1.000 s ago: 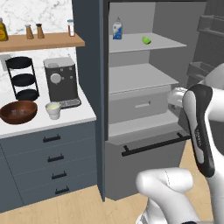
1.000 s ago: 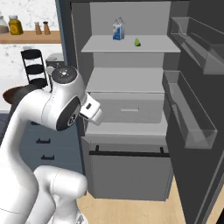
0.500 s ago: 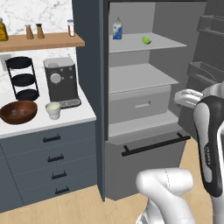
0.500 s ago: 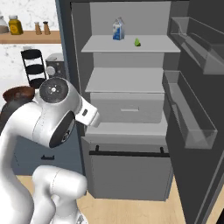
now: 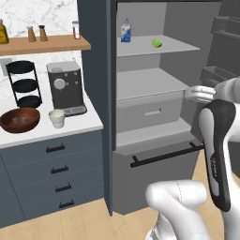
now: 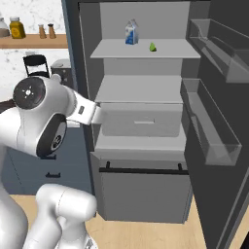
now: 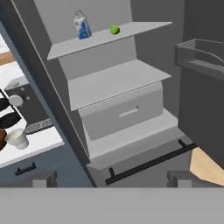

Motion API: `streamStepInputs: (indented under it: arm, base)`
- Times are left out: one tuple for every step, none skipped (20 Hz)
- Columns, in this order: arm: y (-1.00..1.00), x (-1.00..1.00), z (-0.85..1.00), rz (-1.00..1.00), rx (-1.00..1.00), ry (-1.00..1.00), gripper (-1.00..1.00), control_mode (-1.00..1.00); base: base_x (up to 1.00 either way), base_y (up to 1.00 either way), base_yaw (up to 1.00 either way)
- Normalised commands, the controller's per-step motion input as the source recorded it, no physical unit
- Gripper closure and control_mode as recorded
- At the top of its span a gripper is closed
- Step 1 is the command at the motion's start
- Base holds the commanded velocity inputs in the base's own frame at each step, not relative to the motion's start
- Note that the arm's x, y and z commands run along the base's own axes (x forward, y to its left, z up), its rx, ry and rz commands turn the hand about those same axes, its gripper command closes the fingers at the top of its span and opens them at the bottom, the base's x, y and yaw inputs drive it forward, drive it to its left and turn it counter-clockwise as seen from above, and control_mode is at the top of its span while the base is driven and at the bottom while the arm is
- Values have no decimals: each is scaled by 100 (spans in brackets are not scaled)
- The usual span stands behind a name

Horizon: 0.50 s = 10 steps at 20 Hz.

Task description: Grab a lemon wedge from the fridge and one ice cube from the ice bowl, and put them in the glass of lemonade.

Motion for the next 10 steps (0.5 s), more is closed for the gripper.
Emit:
streamStepInputs:
  arm:
    - [0,0,51,0,-10,0,-100,-100]
    - [0,0,0,0,0,0,-100,100]
    - [0,0,0,0,0,0,-100,100]
    - [0,0,0,0,0,0,-100,100]
    - [0,0,0,0,0,0,-100,100]
    - [0,0,0,0,0,0,-100,100]
    - [0,0,0,0,0,0,-100,100]
    - [0,0,0,0,0,0,-100,100]
    - [0,0,0,0,0,0,-100,100]
    - [0,0,0,0,0,0,-100,100]
  base:
    - [0,0,0]
    - [4,0,-3]
    - [14,0,-5]
    - [22,0,-6]
    - [38,0,-11]
    - [59,-2,-13]
    - [69,-10,-13]
    - [74,-14,-15]
    - [69,-15,-17]
    - [61,-14,-17]
